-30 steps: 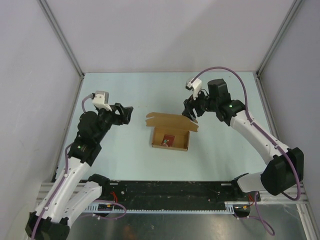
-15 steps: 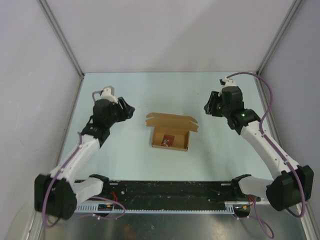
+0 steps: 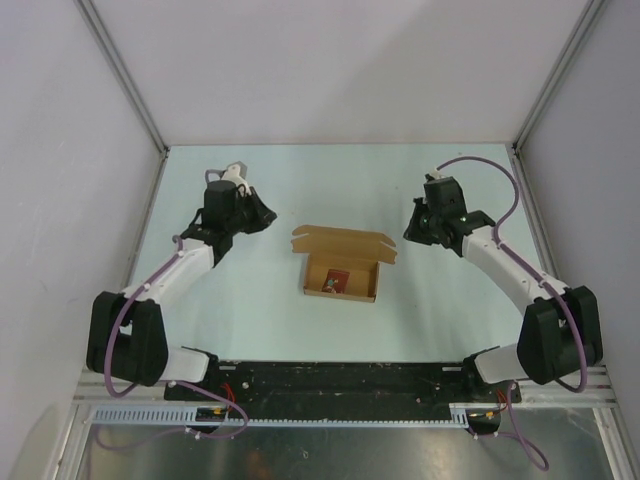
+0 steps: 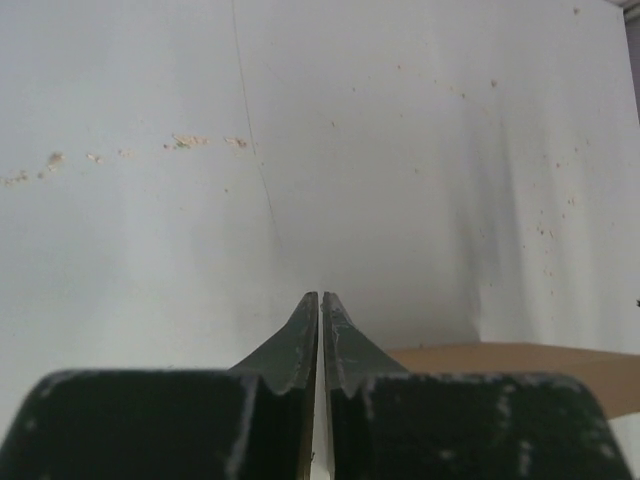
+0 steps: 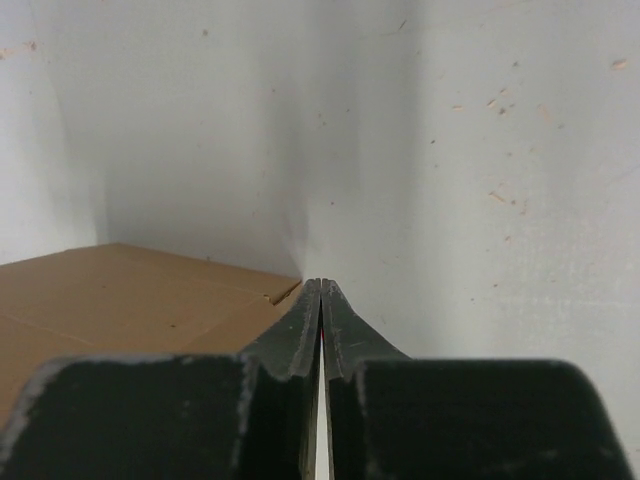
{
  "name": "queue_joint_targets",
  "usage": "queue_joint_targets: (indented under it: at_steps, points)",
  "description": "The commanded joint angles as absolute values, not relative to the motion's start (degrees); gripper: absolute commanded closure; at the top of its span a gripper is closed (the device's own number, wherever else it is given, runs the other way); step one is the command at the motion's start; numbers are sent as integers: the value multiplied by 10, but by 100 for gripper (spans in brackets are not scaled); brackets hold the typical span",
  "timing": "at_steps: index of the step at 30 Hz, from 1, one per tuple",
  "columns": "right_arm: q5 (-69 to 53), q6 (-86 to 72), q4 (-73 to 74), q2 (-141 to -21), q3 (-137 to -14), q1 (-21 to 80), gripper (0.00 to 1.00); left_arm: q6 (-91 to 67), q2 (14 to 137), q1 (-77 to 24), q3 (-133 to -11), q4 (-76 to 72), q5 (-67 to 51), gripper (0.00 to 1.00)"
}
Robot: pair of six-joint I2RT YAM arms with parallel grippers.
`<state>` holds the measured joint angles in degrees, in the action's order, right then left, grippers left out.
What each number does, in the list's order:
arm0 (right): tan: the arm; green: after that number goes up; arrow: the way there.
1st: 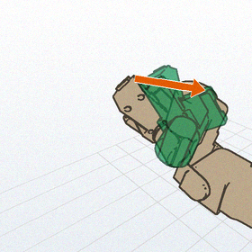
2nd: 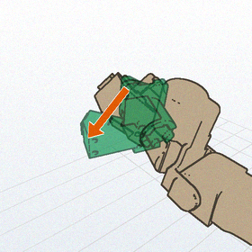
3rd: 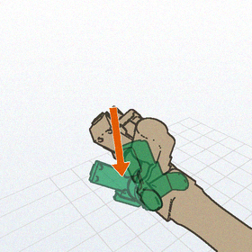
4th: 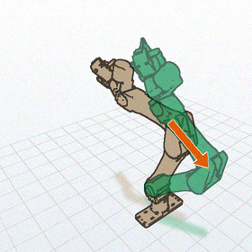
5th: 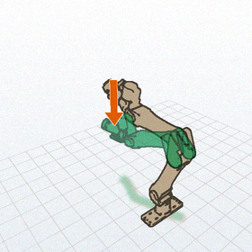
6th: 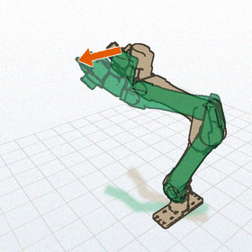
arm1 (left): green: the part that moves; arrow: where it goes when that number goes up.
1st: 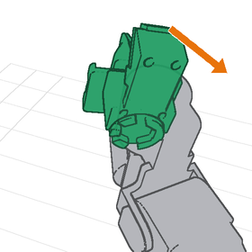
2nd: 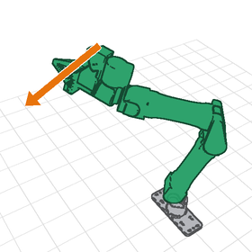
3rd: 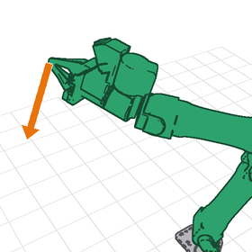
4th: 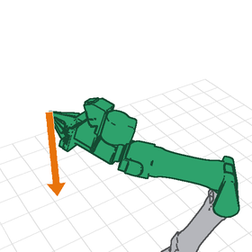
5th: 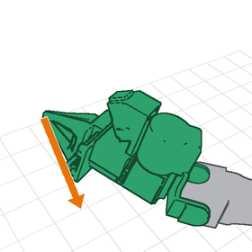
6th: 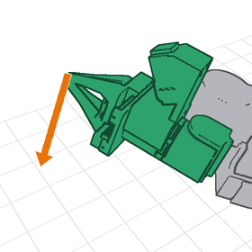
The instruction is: Fold the paper box
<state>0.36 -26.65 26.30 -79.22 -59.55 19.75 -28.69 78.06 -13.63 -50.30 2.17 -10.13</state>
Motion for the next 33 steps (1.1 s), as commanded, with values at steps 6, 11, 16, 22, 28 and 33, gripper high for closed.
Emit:
queue_joint_targets:
  at_steps: [6,11,16,22,28,33]
  points:
    - [-68,-251,282,-829,-599,224,99,-283,796,-164,-491,11,-134,94]
    - [-58,-249,299,-833,-599,240,99,-284,802,-183,-475,11,-127,96]
    - [-57,-247,316,-829,-599,248,99,-285,799,-200,-467,11,-122,98]
    - [-56,-251,325,-826,-599,263,100,-286,803,-226,-456,11,-126,100]
    - [-40,-252,336,-824,-599,265,95,-289,781,-236,-425,11,-122,99]
    - [-61,-259,330,-821,-599,269,94,-300,767,-240,-412,11,-134,99]
